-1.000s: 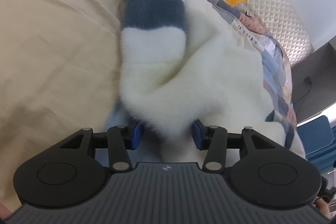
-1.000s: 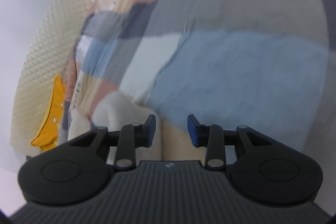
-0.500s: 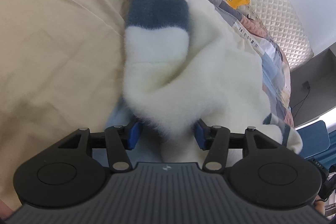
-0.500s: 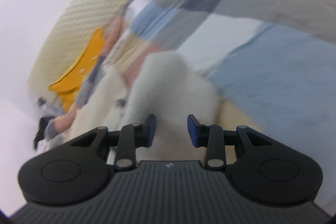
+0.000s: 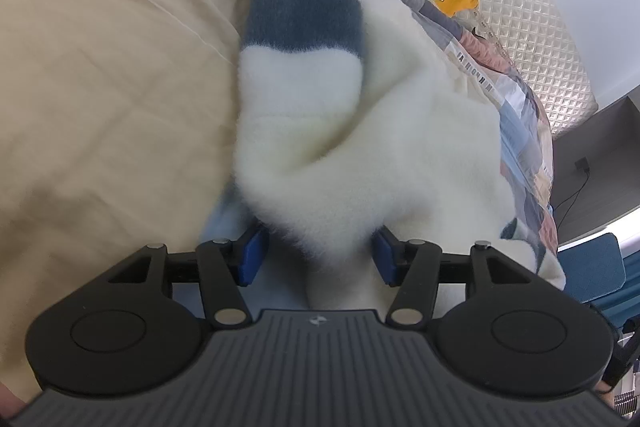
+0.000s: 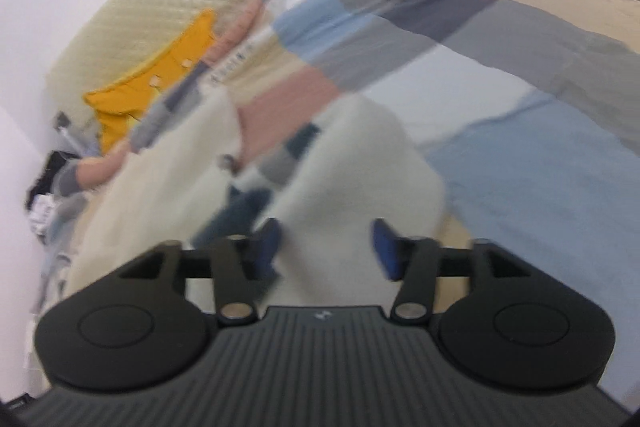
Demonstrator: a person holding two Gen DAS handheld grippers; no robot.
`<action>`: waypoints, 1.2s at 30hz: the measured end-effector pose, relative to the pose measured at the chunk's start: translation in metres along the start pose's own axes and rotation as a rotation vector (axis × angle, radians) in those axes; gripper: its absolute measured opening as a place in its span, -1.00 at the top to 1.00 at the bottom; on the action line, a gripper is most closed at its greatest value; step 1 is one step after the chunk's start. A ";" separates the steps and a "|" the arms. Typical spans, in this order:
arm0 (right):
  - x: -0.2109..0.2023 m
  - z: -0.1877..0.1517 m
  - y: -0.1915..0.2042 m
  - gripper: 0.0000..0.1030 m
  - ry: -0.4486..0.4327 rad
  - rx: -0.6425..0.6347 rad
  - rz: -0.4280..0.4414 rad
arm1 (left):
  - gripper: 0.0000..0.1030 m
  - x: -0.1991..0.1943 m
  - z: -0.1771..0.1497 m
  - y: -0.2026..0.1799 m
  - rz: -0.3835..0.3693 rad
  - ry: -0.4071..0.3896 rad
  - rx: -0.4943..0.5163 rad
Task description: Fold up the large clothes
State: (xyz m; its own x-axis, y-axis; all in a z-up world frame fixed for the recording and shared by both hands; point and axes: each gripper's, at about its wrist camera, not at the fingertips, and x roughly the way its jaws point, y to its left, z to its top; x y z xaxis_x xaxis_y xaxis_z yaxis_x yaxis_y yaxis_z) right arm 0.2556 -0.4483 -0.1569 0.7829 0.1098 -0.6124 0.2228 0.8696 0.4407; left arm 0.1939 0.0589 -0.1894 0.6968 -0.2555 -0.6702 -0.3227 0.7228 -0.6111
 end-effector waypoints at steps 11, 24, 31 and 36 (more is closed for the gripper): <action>-0.003 -0.011 -0.006 -0.51 0.095 0.042 0.094 | -0.20 0.001 0.000 -0.002 -0.001 0.008 -0.005; 0.042 -0.037 0.025 0.40 0.258 -0.345 -0.166 | -0.21 0.004 0.001 0.003 -0.014 0.023 -0.032; 0.013 -0.019 0.035 0.68 0.102 -0.511 -0.349 | -0.22 0.003 0.002 0.007 -0.038 0.024 -0.031; -0.012 0.005 0.007 0.68 0.016 -0.556 -0.497 | -0.23 0.000 0.001 0.003 -0.038 0.003 -0.012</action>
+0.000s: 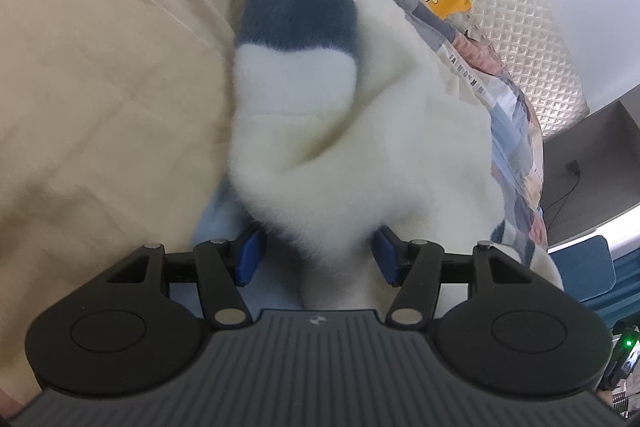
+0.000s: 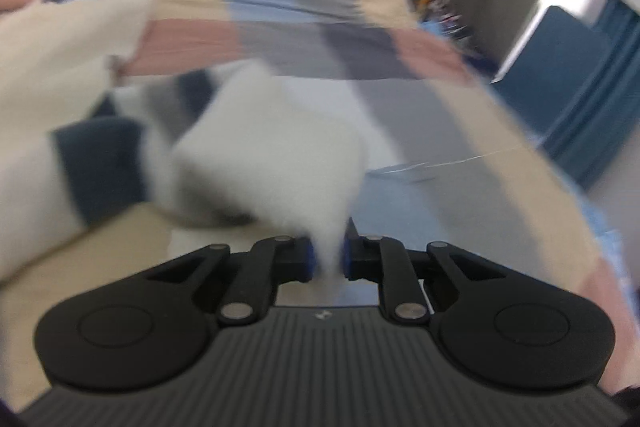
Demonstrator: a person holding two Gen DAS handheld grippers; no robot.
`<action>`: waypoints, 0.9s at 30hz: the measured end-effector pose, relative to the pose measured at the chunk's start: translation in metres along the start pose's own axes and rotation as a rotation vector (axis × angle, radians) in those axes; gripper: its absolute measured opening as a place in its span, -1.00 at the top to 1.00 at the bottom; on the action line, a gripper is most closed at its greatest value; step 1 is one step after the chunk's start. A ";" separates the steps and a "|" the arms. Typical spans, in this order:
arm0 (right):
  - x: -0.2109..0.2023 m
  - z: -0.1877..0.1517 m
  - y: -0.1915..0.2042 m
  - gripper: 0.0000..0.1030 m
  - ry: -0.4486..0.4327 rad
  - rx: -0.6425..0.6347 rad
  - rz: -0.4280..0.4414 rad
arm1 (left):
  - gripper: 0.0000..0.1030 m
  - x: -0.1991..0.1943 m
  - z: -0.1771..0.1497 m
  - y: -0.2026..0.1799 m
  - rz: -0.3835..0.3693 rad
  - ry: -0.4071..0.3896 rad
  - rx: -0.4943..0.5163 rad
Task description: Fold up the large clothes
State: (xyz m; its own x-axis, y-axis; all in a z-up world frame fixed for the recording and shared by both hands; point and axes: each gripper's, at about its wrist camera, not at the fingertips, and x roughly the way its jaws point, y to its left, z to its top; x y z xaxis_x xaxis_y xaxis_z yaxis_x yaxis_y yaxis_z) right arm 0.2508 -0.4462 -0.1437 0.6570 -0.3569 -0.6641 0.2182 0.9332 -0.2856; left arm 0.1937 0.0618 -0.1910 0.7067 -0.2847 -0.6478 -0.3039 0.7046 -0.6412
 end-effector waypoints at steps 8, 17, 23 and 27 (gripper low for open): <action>-0.032 0.066 -0.052 0.72 -0.190 -0.009 -0.141 | -0.23 -0.003 0.000 0.001 -0.016 -0.010 -0.003; -0.011 0.036 -0.042 0.72 -0.116 0.018 -0.150 | -0.23 -0.004 0.000 0.001 -0.016 -0.011 -0.009; 0.017 -0.026 -0.064 0.66 0.087 0.379 -0.010 | -0.23 -0.005 0.002 0.007 -0.026 -0.004 -0.045; 0.011 -0.048 -0.063 0.63 0.141 0.535 0.067 | -0.22 -0.004 0.003 0.007 -0.029 -0.005 -0.049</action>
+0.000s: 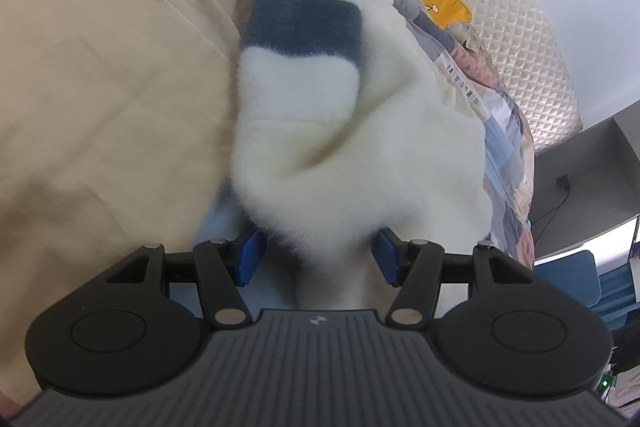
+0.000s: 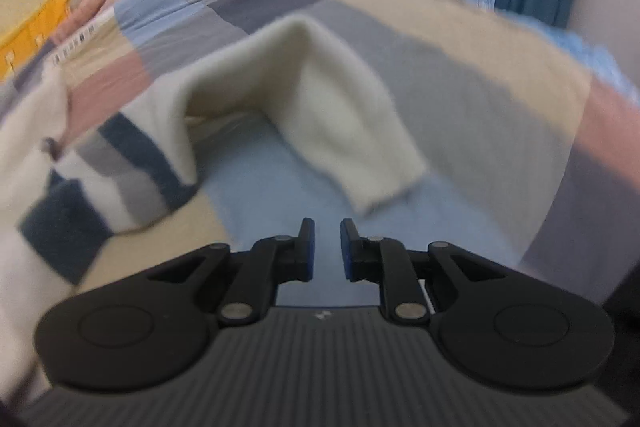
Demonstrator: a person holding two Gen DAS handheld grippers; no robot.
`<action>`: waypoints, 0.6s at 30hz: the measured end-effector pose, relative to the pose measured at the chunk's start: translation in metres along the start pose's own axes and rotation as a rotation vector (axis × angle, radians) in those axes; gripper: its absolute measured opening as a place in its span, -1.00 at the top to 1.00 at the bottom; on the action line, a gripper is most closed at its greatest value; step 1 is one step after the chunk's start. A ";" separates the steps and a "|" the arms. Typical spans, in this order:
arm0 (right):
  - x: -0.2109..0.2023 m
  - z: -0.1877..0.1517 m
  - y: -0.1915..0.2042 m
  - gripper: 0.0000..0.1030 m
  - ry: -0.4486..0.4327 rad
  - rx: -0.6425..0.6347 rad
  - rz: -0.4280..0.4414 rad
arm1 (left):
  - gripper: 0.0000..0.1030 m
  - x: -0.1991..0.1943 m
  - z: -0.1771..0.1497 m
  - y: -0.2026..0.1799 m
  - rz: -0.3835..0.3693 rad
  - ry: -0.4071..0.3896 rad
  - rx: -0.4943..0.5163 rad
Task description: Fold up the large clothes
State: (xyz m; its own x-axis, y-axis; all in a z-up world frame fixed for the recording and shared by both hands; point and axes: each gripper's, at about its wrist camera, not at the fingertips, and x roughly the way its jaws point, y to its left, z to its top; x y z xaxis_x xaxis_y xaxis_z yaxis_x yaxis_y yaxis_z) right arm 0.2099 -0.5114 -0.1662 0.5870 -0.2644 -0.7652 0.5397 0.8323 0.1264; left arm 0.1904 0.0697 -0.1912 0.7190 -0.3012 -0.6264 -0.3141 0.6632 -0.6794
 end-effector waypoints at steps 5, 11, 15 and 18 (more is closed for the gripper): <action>-0.029 -0.016 0.001 -0.48 0.007 0.171 0.144 | -0.22 -0.005 0.000 0.002 -0.013 -0.008 -0.009; -0.085 -0.022 0.025 -0.50 -0.075 0.157 0.274 | -0.20 -0.020 0.004 0.010 -0.082 -0.046 -0.082; -0.112 -0.030 0.060 -0.50 -0.078 0.149 0.447 | -0.20 -0.024 0.005 0.018 -0.113 -0.063 -0.149; -0.119 -0.053 0.096 -0.50 -0.006 0.176 0.584 | -0.20 -0.022 0.004 0.020 -0.113 -0.044 -0.166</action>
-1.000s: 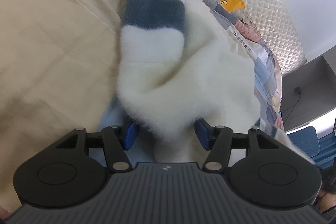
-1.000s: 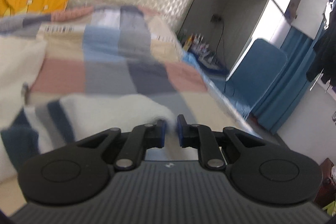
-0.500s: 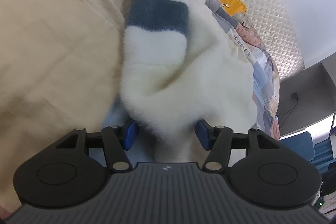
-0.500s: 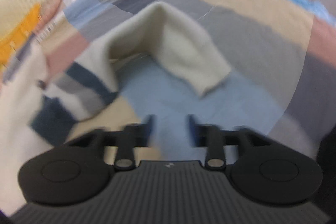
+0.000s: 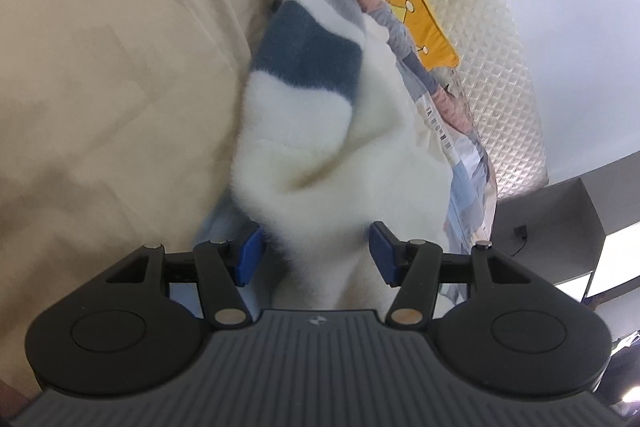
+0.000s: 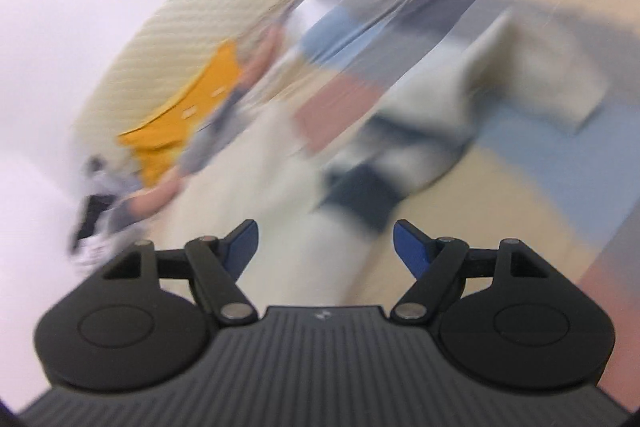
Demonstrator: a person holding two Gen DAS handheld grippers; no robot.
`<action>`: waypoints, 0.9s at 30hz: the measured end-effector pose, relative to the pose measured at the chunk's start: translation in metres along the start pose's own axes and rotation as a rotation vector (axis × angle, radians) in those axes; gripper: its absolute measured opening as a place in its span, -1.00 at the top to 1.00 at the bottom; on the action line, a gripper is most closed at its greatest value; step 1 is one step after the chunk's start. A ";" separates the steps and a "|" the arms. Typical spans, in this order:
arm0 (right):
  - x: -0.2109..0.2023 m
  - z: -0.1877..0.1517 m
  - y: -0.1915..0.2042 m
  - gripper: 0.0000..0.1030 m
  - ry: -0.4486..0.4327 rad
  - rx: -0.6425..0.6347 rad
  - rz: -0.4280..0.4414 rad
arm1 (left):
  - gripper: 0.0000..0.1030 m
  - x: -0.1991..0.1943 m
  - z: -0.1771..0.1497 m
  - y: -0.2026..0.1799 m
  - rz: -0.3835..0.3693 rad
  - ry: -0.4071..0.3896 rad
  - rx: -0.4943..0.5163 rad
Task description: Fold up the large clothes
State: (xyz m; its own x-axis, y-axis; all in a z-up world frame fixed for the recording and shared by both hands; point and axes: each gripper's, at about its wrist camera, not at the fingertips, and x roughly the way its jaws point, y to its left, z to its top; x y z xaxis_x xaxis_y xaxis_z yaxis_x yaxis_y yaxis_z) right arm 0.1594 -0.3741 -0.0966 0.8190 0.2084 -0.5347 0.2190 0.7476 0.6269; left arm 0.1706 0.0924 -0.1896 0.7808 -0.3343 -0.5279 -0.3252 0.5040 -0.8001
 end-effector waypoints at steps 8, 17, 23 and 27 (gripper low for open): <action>0.096 -0.085 0.022 -0.48 0.294 0.136 0.102 | -0.22 0.016 -0.013 -0.008 0.069 0.093 0.102; 0.144 -0.103 0.017 0.10 0.285 0.068 0.154 | -0.06 0.038 -0.019 -0.009 0.072 0.138 0.110; 0.147 -0.098 0.024 0.65 0.280 0.053 0.211 | 0.67 0.033 -0.019 -0.009 0.041 0.120 0.100; 0.122 -0.088 0.035 0.71 0.184 -0.012 0.253 | 0.72 0.006 -0.020 -0.012 -0.102 0.091 0.024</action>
State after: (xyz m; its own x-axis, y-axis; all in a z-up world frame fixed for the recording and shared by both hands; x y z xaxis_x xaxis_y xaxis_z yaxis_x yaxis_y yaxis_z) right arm 0.2205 -0.2670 -0.1897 0.7366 0.4986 -0.4569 0.0132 0.6649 0.7468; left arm 0.1685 0.0679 -0.1889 0.7569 -0.4554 -0.4687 -0.2329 0.4822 -0.8445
